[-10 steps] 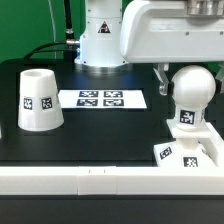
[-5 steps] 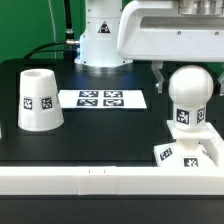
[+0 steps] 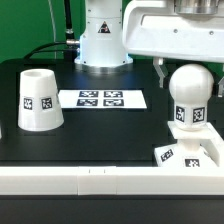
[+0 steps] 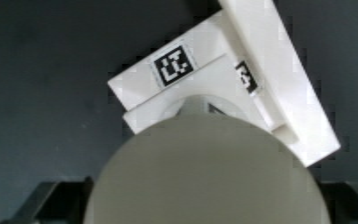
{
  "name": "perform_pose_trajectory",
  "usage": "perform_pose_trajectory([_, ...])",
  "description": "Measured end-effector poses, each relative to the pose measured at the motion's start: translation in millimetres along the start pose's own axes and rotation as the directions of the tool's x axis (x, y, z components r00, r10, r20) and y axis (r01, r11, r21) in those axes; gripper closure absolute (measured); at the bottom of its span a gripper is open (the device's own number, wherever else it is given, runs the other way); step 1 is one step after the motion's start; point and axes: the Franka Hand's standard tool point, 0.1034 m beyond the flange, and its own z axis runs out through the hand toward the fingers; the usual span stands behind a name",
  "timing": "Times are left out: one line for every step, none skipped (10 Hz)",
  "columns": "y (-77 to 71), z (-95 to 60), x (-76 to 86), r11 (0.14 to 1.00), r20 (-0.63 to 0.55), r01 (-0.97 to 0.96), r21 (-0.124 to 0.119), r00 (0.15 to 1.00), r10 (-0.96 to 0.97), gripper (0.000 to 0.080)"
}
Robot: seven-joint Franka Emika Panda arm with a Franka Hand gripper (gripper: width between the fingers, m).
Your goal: Assemble lamp
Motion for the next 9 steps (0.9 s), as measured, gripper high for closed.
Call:
perform_pose_trajectory([-0.1, 0.3, 0.1, 0.998, 0.01, -0.068, 0.011, 0.998, 0.068, 0.0222])
perform_pose_trajectory([-0.7, 0.5, -0.6, 0.983, 0.026, -0.182, 0.02, 0.983, 0.181, 0.0222])
perform_pose_trajectory([-0.7, 0.8, -0.2, 0.962, 0.042, -0.271, 0.026, 0.962, 0.27, 0.0222])
perform_pose_trajectory([-0.8, 1.0, 0.2, 0.952, 0.057, -0.306, 0.033, 0.951, 0.304, 0.0222])
perform_pose_trajectory([-2.7, 1.8, -1.1, 0.908, 0.084, -0.416, 0.039, 0.907, 0.412, 0.0222])
perform_pose_trajectory([-3.2, 1.9, -0.7, 0.868, 0.107, -0.495, 0.037, 0.866, 0.489, 0.0222])
perform_pose_trajectory([-2.4, 1.9, 0.2, 0.856, 0.119, -0.516, 0.039, 0.853, 0.509, 0.0222])
perform_pose_trajectory([-2.6, 1.8, 0.3, 0.831, 0.127, -0.556, 0.037, 0.827, 0.548, 0.0222])
perform_pose_trajectory([-3.2, 2.0, -0.6, 0.834, 0.127, -0.551, 0.037, 0.83, 0.543, 0.0169])
